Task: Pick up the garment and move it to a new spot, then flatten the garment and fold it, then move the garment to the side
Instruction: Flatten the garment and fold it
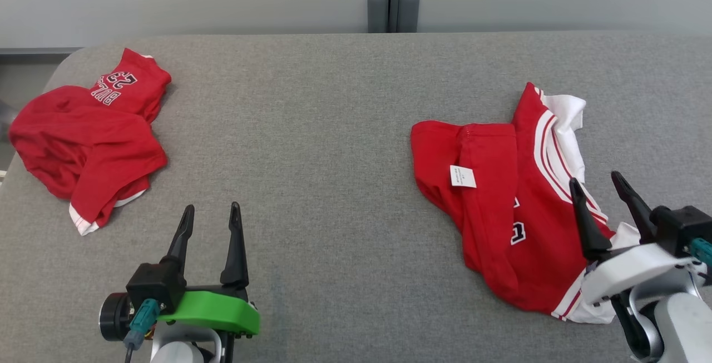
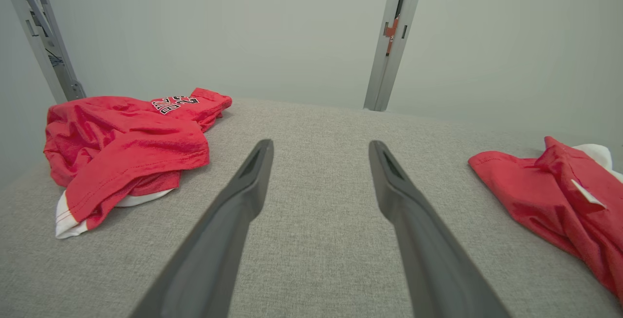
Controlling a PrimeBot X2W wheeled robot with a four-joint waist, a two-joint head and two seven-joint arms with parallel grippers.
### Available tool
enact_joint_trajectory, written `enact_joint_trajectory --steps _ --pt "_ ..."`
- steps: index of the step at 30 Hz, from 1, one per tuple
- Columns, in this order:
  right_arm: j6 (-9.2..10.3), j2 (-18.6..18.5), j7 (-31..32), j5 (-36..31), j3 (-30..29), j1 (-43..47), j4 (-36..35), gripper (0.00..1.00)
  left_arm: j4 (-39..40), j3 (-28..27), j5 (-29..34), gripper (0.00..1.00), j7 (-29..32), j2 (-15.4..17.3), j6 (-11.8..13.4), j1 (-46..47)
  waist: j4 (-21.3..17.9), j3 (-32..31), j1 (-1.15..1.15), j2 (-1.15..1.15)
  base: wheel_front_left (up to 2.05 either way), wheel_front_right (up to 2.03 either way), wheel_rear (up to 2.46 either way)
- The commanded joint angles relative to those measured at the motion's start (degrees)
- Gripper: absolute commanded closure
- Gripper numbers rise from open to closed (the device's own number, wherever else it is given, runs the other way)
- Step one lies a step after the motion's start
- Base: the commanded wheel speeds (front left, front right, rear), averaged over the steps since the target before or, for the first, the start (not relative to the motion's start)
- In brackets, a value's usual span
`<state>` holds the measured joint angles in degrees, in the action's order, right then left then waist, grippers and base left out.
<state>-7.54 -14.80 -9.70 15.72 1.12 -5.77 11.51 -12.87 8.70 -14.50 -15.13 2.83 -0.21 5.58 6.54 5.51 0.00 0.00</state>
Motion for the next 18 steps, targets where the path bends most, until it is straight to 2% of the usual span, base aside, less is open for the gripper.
enact_joint_trajectory --steps 1,8,18 --pt "0.10 -0.3 0.9 -1.0 1.2 -1.9 -0.8 0.00 0.1 0.0 -0.4 0.00 0.0 0.1 0.1 0.7 1.0 0.1 0.00 0.00 0.00 0.00 0.00" --pt "0.10 -0.7 5.1 -2.9 6.2 -11.0 3.1 0.00 0.3 1.1 -0.9 0.00 0.0 0.1 0.4 1.3 4.2 1.3 0.00 0.00 0.00 0.00 0.00" --pt "0.10 -1.7 5.6 -3.9 11.0 -22.1 19.2 0.00 0.2 2.5 -1.6 0.00 0.0 0.1 0.7 2.7 9.0 3.6 0.00 0.00 0.00 0.00 0.00"
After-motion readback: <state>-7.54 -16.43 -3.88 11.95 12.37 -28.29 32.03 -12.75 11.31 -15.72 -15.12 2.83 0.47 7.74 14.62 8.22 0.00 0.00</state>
